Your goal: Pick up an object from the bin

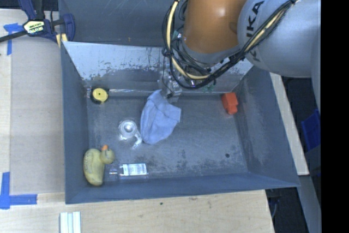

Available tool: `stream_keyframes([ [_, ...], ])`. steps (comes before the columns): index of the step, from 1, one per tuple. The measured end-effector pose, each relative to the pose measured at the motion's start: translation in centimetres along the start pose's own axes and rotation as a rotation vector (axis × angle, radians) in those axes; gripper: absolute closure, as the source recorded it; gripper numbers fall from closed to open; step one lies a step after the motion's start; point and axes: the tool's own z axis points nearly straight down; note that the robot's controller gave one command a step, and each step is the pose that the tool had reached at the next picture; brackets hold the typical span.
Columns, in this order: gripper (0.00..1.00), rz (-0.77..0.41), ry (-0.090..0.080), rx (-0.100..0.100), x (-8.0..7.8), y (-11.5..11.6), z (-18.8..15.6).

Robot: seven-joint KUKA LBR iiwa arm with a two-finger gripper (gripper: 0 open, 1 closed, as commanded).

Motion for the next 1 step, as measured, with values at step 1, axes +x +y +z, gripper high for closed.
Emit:
stream_keyframes([
  [1, 1.00, -0.074, 0.008, 0.000, 0.95, 2.67, 3.80],
])
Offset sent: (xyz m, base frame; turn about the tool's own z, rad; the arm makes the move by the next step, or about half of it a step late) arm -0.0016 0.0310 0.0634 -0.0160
